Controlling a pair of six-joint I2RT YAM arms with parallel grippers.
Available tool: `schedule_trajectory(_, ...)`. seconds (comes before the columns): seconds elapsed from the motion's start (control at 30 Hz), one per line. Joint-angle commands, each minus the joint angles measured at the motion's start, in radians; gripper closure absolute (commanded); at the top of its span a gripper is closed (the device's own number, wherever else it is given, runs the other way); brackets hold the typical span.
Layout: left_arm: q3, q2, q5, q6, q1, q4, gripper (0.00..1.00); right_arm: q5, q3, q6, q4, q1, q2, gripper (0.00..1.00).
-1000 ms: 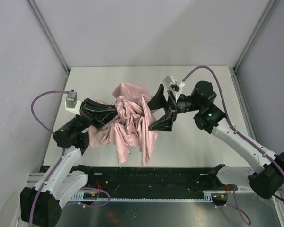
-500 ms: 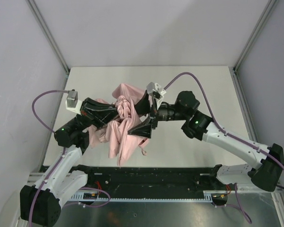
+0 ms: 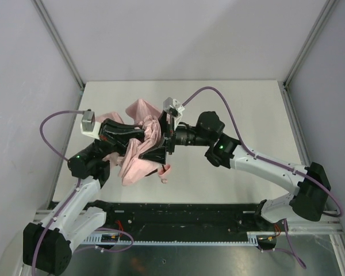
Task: Put away the umbrella
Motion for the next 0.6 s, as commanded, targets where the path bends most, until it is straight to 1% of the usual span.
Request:
schedule_trajectory(0.0,0.020,0.010,-0.034,0.025,-0.065,0.372,1.00,0.000,0.075,0.027,0.051,0.029,0.072,0.01)
schedule_trajectory(0.07,0.021,0.018,-0.041,0.039,-0.088,0.373,1.00,-0.011,0.088,0.040,0.062,0.031,0.086,0.03)
schedule_trajectory(0.13,0.024,0.028,-0.037,0.052,-0.106,0.372,1.00,-0.032,0.096,0.058,0.077,0.037,0.093,0.07)
schedule_trajectory(0.23,0.019,0.038,-0.044,0.066,-0.121,0.372,1.00,-0.064,0.100,0.066,0.083,0.048,0.095,0.18)
schedule_trajectory(0.37,0.015,0.048,-0.052,0.085,-0.141,0.372,1.00,-0.091,0.100,0.077,0.089,0.054,0.093,0.38)
schedule_trajectory(0.4,0.014,0.051,-0.051,0.089,-0.146,0.372,1.00,-0.098,0.100,0.083,0.095,0.055,0.092,0.43)
schedule_trajectory(0.43,0.014,0.055,-0.049,0.093,-0.149,0.372,1.00,-0.102,0.100,0.089,0.102,0.055,0.090,0.52)
schedule_trajectory(0.5,0.011,0.058,-0.051,0.097,-0.155,0.372,1.00,-0.121,0.100,0.106,0.109,0.055,0.087,0.70)
schedule_trajectory(0.57,0.011,0.059,-0.053,0.101,-0.157,0.372,1.00,-0.130,0.099,0.118,0.105,0.053,0.085,0.90)
